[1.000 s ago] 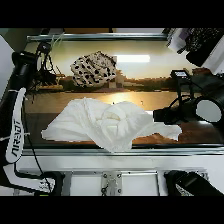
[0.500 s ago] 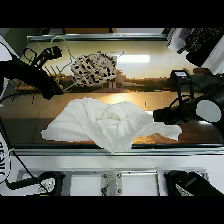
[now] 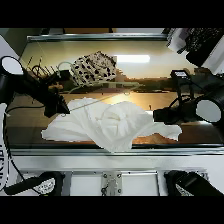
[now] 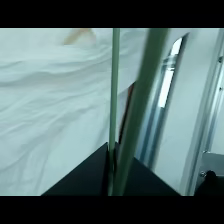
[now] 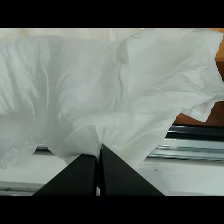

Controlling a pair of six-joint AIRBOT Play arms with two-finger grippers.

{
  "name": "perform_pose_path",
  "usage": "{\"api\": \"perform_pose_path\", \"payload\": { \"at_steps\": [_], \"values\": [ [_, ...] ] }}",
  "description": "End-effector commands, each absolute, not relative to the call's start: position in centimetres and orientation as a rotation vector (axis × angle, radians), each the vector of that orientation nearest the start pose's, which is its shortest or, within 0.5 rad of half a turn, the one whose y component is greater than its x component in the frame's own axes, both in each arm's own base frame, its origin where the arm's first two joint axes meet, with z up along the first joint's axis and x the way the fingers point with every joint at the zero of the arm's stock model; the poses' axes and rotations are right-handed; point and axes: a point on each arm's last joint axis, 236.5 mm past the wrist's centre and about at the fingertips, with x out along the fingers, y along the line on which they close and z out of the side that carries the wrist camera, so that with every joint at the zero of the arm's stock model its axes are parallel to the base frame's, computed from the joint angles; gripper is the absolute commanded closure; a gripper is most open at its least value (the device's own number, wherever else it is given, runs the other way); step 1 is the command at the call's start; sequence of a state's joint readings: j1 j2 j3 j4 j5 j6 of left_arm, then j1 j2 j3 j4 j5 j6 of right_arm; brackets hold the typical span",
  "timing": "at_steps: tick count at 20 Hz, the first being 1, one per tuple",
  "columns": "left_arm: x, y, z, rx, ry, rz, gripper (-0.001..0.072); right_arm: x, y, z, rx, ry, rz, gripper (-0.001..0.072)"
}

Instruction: Fold the clothes and pants, and hang the long-sleeved shirts on hangers.

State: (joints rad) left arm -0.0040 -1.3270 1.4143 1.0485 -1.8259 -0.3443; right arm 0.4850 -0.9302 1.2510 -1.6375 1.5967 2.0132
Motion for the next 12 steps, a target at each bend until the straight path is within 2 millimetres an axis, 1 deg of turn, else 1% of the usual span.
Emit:
{"api": "perform_pose_path", "payload": {
  "at_steps": [1,8,10,12],
  "values": [
    [24.3,-12.6,7.9,0.567,1.132,-1.492,0.0698,25.2,11.5,12.7,0.031,1.278,0.079,0.0697],
    [17.0,-13.9,7.5,0.626,1.119,-1.565,0.0698,25.2,11.5,12.7,0.031,1.278,0.078,0.0698],
    [15.6,-14.4,6.8,0.608,1.162,-1.56,0.0699,25.1,11.7,12.7,0.036,1.281,0.085,0.0697],
    [14.7,-15.2,5.9,0.596,1.198,-1.563,0.0698,25.0,11.7,12.7,0.037,1.283,0.087,0.0697]
  ]
}}
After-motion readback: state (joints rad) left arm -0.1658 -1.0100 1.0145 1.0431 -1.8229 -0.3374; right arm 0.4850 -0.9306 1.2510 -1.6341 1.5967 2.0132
